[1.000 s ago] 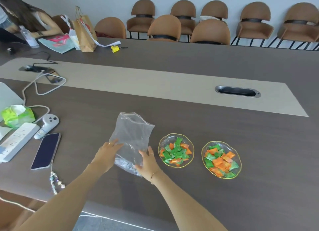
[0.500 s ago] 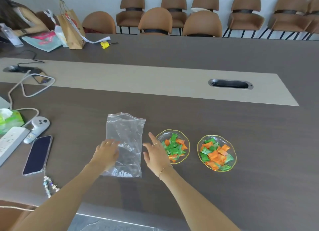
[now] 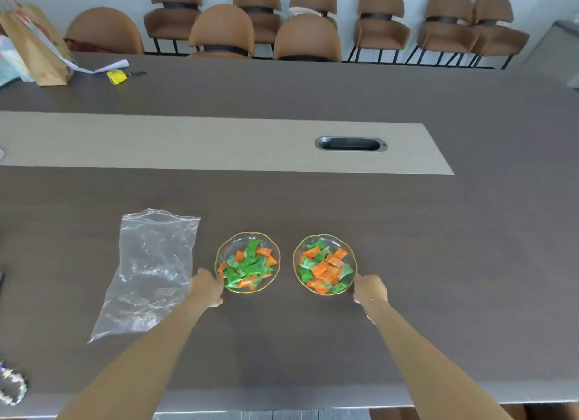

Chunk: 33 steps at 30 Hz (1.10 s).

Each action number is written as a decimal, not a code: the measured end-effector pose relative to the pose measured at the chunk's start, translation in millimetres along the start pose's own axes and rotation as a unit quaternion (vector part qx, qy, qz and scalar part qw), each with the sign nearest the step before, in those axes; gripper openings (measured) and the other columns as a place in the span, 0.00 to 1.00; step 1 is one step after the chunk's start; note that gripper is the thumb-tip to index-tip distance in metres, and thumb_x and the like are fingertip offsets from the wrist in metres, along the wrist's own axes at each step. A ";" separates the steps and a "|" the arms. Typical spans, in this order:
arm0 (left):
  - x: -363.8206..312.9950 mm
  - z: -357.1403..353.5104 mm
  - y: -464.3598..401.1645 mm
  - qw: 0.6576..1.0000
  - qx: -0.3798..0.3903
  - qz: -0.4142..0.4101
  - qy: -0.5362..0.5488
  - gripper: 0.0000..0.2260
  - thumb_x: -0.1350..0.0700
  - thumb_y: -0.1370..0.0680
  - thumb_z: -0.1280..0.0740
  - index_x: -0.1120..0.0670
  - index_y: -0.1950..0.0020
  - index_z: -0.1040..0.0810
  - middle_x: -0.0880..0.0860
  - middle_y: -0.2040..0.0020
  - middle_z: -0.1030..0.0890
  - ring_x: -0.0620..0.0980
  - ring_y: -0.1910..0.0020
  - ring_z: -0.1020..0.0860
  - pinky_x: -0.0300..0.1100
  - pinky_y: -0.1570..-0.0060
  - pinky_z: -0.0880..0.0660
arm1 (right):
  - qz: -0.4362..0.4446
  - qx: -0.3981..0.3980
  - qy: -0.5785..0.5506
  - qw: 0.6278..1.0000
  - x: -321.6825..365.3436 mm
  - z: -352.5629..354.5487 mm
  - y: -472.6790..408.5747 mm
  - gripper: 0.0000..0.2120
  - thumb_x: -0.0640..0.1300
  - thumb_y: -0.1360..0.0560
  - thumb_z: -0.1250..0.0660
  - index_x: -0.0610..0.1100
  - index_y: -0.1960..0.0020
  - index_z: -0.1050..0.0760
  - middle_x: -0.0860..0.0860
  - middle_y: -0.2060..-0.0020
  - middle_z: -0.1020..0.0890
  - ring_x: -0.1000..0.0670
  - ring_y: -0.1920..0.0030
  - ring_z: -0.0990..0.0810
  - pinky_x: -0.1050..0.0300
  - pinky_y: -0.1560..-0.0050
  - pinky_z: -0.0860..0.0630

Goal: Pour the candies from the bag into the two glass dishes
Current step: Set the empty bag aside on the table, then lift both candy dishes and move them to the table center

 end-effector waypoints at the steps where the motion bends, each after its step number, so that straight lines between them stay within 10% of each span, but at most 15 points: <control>1: 3.7 -6.1 -5.1 0.998 0.013 0.039 0.056 0.11 0.60 0.22 0.41 0.69 0.49 0.28 0.61 0.63 0.20 0.62 0.59 0.17 0.46 0.59 0.20 | -0.011 0.026 -0.010 1.000 -0.4 -4.5 -2.2 0.10 0.44 0.22 0.43 0.37 0.55 0.30 0.43 0.65 0.23 0.47 0.73 0.21 0.57 0.63 0.27; 4: 12.2 -18.1 -13.4 0.978 0.050 0.104 0.173 0.11 0.64 0.23 0.43 0.68 0.58 0.25 0.60 0.71 0.19 0.55 0.75 0.18 0.51 0.57 0.18 | -0.014 0.057 -0.027 0.998 -0.9 -17.4 -4.8 0.11 0.44 0.20 0.44 0.36 0.49 0.27 0.42 0.62 0.19 0.57 0.86 0.24 0.65 0.77 0.26; 9: 13.9 -21.9 -8.2 0.972 0.005 0.091 0.215 0.10 0.67 0.24 0.43 0.61 0.62 0.25 0.54 0.79 0.19 0.51 0.79 0.19 0.52 0.45 0.21 | -0.042 0.067 -0.091 0.993 0.7 -18.1 -2.1 0.12 0.37 0.21 0.46 0.35 0.43 0.28 0.40 0.55 0.17 0.46 0.74 0.20 0.65 0.81 0.26; 16: -3.8 -15.3 7.2 0.979 -0.054 0.059 0.190 0.07 0.63 0.25 0.39 0.59 0.60 0.23 0.50 0.80 0.19 0.48 0.79 0.19 0.47 0.55 0.18 | 0.006 0.086 -0.078 0.993 15.6 -6.8 -1.9 0.05 0.35 0.22 0.47 0.40 0.52 0.33 0.42 0.53 0.20 0.50 0.78 0.21 0.65 0.79 0.25; 22: -63.2 4.9 -3.5 0.971 -0.067 0.037 0.225 0.10 0.58 0.24 0.38 0.58 0.63 0.22 0.50 0.79 0.19 0.46 0.78 0.18 0.49 0.48 0.21 | 0.002 0.104 -0.148 0.984 62.0 9.1 -26.4 0.11 0.35 0.23 0.47 0.36 0.43 0.30 0.45 0.56 0.18 0.44 0.67 0.16 0.50 0.51 0.18; 27: -126.0 20.2 -40.0 0.967 -0.071 0.031 0.245 0.11 0.54 0.23 0.37 0.57 0.62 0.22 0.49 0.79 0.19 0.46 0.80 0.19 0.40 0.54 0.22 | 0.029 0.119 -0.139 0.983 127.8 12.4 -57.8 0.14 0.36 0.23 0.48 0.37 0.41 0.29 0.43 0.51 0.15 0.45 0.66 0.17 0.56 0.60 0.19; 31: -178.0 32.1 -85.6 0.969 -0.076 0.031 0.232 0.10 0.56 0.23 0.37 0.56 0.63 0.22 0.49 0.80 0.20 0.45 0.81 0.20 0.31 0.74 0.25 | 0.032 0.116 -0.159 0.980 181.8 0.1 -101.0 0.13 0.35 0.24 0.45 0.33 0.43 0.28 0.45 0.61 0.15 0.38 0.57 0.14 0.43 0.47 0.18; 33: -204.3 37.7 -114.1 0.970 -0.069 0.030 0.230 0.10 0.56 0.23 0.37 0.57 0.63 0.22 0.49 0.80 0.19 0.45 0.79 0.19 0.35 0.63 0.21 | 0.039 0.112 -0.164 0.979 213.3 -6.5 -120.5 0.09 0.34 0.25 0.45 0.34 0.48 0.28 0.47 0.65 0.17 0.36 0.55 0.15 0.39 0.45 0.20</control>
Point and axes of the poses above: each hand's wrist, its own y-axis away from the middle knuckle, its own z-axis out of the back of the hand, x = y × z, the point moved 2 cm from there along -y, towards the middle knuckle
